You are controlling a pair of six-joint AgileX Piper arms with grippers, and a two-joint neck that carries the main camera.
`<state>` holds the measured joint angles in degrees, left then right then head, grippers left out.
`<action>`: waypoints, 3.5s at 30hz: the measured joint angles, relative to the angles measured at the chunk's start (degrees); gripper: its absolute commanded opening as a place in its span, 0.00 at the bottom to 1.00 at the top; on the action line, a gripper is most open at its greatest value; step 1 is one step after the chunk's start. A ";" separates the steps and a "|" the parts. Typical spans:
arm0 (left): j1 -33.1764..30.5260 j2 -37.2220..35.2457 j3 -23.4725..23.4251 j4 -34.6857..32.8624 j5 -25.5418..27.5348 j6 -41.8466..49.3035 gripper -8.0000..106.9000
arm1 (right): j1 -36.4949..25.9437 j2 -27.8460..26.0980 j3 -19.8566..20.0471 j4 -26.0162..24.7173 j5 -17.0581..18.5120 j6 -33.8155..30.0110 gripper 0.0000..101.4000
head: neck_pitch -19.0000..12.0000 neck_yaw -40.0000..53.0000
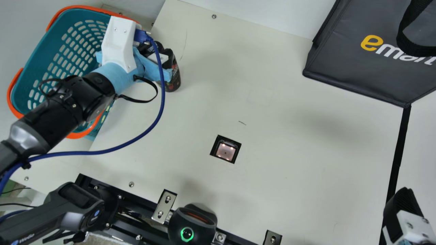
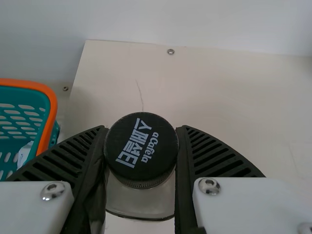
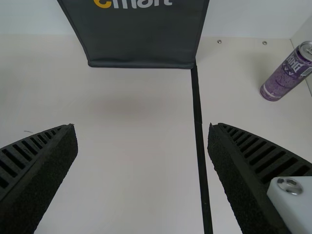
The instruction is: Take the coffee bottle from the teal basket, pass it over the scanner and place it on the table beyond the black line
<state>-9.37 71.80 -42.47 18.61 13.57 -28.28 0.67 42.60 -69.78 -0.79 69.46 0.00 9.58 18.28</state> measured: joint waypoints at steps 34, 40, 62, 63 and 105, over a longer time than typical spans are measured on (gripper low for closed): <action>-0.83 -6.24 -3.28 -8.67 7.08 8.37 0.85 | 0.00 0.00 0.00 0.00 0.00 0.00 0.94 | 0.00 0.00; -1.08 -12.01 -6.49 -12.92 13.38 12.25 0.85 | 0.00 0.00 0.00 0.00 0.00 0.00 0.94 | 0.00 0.00; 8.04 -26.16 -24.66 -23.20 50.41 25.96 0.85 | 0.00 0.00 0.00 0.00 0.06 0.00 0.94 | 0.00 -0.09; 8.42 -26.41 -25.20 -23.33 52.23 26.45 0.85 | 0.00 0.00 0.00 0.00 0.06 0.00 0.94 | 0.00 0.00; 8.68 -26.43 -24.79 -23.45 55.56 26.32 0.85 | 0.00 0.00 0.00 0.00 -0.02 0.00 0.94 | 0.00 -19.86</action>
<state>-0.69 45.36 -67.26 -4.84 69.14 -1.96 0.67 42.60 -69.78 -0.79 69.45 0.00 9.58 -1.58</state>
